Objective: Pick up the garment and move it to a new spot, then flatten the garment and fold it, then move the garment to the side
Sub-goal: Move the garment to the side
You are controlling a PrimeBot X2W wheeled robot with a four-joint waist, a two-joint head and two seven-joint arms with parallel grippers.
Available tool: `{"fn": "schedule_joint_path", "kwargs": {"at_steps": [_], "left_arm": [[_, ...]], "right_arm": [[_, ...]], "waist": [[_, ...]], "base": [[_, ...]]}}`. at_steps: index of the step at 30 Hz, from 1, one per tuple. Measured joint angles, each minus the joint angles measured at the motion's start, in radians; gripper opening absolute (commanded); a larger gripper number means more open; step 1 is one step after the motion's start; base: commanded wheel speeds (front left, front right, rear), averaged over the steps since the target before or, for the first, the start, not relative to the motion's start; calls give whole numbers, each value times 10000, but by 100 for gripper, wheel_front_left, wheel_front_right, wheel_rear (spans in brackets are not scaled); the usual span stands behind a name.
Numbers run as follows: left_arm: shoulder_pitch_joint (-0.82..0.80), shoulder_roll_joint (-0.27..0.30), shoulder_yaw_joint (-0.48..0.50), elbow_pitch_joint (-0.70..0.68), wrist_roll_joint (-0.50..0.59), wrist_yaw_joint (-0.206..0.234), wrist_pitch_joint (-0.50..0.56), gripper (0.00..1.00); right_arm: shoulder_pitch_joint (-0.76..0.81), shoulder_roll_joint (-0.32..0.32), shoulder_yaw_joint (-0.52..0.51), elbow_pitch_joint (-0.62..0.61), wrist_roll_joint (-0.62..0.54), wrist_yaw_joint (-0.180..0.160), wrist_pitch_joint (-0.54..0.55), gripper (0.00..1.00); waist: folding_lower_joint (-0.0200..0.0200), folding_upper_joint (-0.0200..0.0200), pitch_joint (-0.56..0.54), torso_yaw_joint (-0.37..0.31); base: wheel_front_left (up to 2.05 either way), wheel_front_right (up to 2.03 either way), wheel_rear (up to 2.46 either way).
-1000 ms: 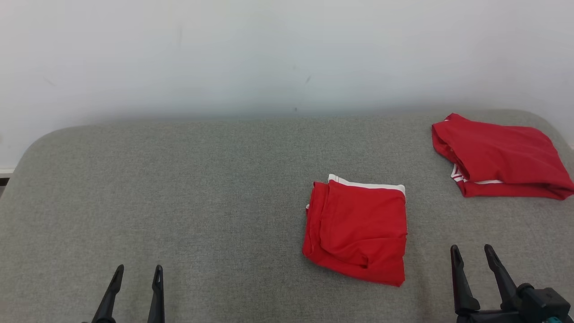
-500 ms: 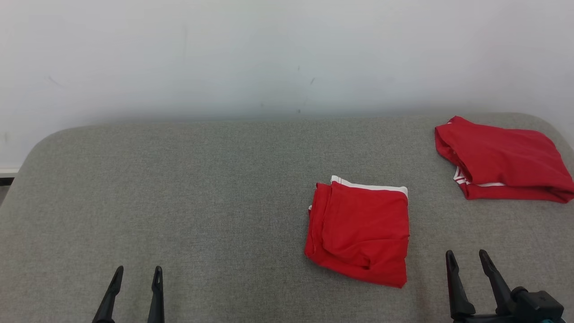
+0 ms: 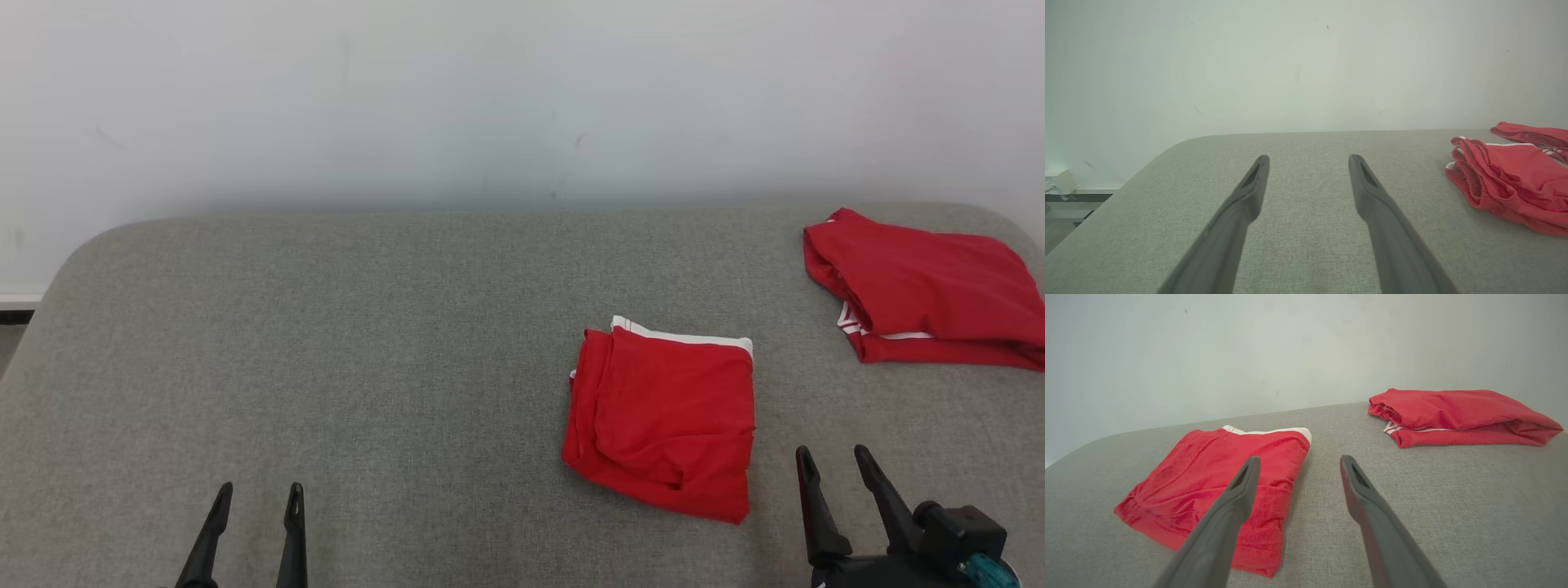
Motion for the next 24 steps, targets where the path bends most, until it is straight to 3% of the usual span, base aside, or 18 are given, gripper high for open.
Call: {"fn": "schedule_joint_path", "kwargs": {"at_steps": [8,24], "left_arm": [[-132,-117,-148,10,0,0,0,100],[-836,-221,-316,121,-15,0,0,100]], "right_arm": [[-1324,-332,401,930,151,0,382,100],[-3944,-506,940,4633,439,0,1047,100]], "waist": [[0,0,284,197],[1,0,1165,918]], "base": [[0,0,0],[0,0,0]]}}
